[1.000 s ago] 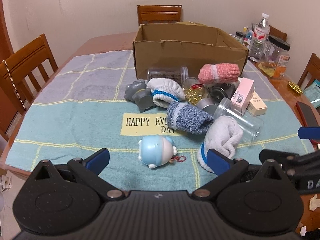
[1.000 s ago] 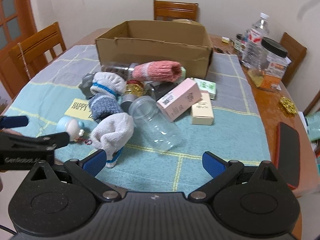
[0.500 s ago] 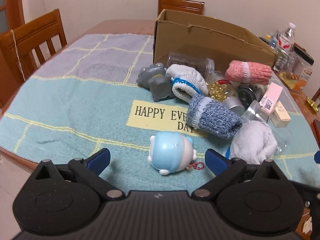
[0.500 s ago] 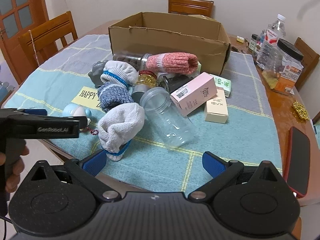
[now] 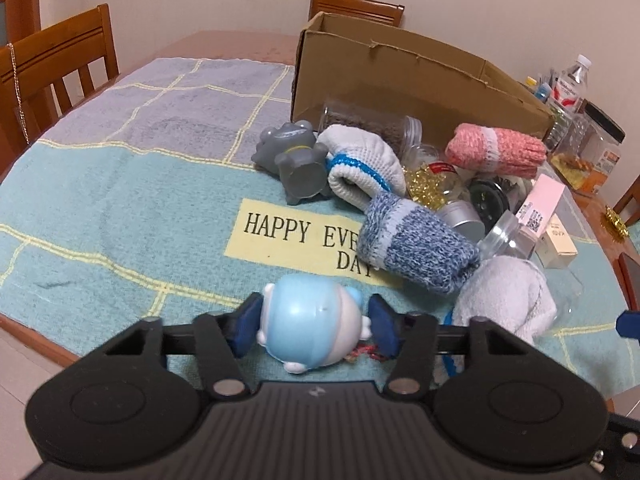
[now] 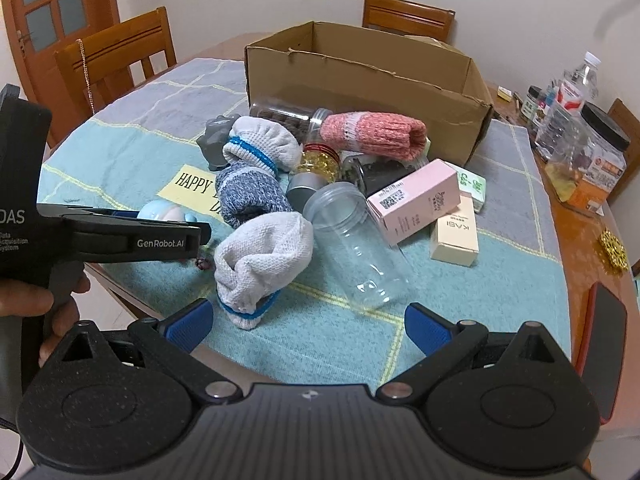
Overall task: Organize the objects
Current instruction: 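Grasp the light-blue toy with the left tool while the right tool grasps the white sock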
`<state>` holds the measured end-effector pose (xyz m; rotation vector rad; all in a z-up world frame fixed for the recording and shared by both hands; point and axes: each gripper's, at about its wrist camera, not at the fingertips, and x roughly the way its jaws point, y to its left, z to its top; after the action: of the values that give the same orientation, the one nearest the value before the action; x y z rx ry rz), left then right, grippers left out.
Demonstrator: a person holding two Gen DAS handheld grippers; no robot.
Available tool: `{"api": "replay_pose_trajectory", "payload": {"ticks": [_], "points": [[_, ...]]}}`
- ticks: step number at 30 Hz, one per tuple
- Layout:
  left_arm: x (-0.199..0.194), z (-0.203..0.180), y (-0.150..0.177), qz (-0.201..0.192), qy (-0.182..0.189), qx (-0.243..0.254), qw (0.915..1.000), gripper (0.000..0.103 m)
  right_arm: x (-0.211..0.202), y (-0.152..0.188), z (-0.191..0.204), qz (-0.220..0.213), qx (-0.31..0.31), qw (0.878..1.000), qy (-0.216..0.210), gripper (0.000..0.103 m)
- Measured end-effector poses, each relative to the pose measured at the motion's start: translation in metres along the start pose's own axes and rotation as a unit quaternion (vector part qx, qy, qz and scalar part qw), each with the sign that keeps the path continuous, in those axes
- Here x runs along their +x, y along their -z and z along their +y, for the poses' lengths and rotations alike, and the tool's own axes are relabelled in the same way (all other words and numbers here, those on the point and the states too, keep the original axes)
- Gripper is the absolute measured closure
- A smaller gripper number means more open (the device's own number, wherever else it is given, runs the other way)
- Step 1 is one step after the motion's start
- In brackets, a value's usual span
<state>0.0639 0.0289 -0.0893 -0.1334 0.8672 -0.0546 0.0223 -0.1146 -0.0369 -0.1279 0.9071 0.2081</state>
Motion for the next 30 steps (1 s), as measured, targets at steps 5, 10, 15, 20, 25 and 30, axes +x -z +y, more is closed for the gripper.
{"api": "replay_pose_trajectory", "payload": {"ticks": [5,10,15,20,25,30], "points": [[-0.002,0.003,0.000,0.004,-0.003,0.008,1.0000,0.050,0.004,-0.006,0.004,0.000,-0.008,1.000,-0.005,0.000],[-0.001,0.016,-0.004,0.004,-0.025,0.013,0.9996,0.050,0.009,-0.013,0.014,-0.002,-0.023,1.000,-0.017,0.000],[0.001,0.031,-0.008,0.007,-0.037,0.014,0.9992,0.050,0.017,-0.028,0.030,-0.013,-0.056,0.998,-0.033,0.000],[0.003,0.033,-0.010,0.011,-0.034,0.019,0.9992,0.050,0.032,-0.042,0.046,-0.021,-0.087,0.995,-0.042,0.000],[0.005,0.033,-0.012,0.014,-0.032,0.022,0.9991,0.050,0.045,-0.038,0.053,-0.005,-0.113,0.993,-0.022,0.000],[0.008,0.032,-0.014,0.018,-0.030,0.027,0.9990,0.050,0.049,-0.024,0.036,0.023,-0.094,0.995,-0.011,0.000]]}}
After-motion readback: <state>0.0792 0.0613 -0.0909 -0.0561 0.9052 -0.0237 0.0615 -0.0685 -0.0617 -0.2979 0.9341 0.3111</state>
